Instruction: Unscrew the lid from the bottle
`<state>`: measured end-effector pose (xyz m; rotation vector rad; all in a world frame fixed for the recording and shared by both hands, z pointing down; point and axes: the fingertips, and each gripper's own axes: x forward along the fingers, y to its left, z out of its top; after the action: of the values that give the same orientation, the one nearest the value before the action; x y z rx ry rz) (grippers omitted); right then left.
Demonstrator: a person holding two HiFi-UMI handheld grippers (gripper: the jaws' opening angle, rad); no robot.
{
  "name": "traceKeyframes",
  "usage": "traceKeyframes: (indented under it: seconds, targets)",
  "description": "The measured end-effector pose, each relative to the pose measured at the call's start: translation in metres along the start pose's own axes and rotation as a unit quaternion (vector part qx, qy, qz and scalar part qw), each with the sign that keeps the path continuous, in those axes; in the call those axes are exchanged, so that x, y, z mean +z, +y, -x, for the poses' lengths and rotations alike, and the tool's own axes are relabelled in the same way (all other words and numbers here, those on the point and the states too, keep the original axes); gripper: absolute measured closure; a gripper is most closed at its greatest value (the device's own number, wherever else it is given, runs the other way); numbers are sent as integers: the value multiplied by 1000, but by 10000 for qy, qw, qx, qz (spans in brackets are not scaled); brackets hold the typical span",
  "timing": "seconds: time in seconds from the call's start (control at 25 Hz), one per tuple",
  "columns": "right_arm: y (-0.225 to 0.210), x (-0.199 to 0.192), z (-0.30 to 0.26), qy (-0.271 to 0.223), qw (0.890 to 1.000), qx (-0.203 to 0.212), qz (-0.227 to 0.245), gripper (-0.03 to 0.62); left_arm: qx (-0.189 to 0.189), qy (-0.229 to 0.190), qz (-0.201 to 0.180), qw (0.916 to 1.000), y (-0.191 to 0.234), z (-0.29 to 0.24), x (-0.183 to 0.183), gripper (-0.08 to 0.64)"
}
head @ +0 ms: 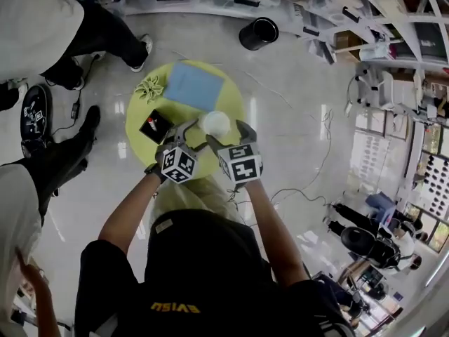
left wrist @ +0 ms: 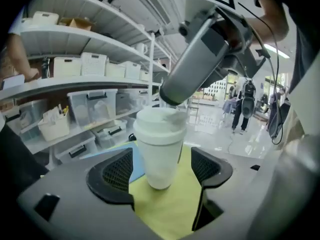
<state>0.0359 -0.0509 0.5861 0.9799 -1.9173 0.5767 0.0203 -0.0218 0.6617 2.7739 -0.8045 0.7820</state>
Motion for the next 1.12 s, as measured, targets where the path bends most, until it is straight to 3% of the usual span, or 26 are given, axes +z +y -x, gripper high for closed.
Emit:
traceKeyframes:
  seconds: [0.2,0.64,0.92,1.12]
  targets:
    - [2,-8,-20,430,9984,233,295,249,185,111,-63,9997,6,-26,-4,204]
    - [13,-12,-32,891,9896,558,980,249,-66,-336,-32,9994,6,-30,-10,218]
    - [11,-13,-30,940,9834,661,1402,249,-176,-291,-11,9994,6,-32,-8,219]
    - [13,-14,-31,802,9717,952,2005,249,-243,-263,13,9994,6,-32,-9,221]
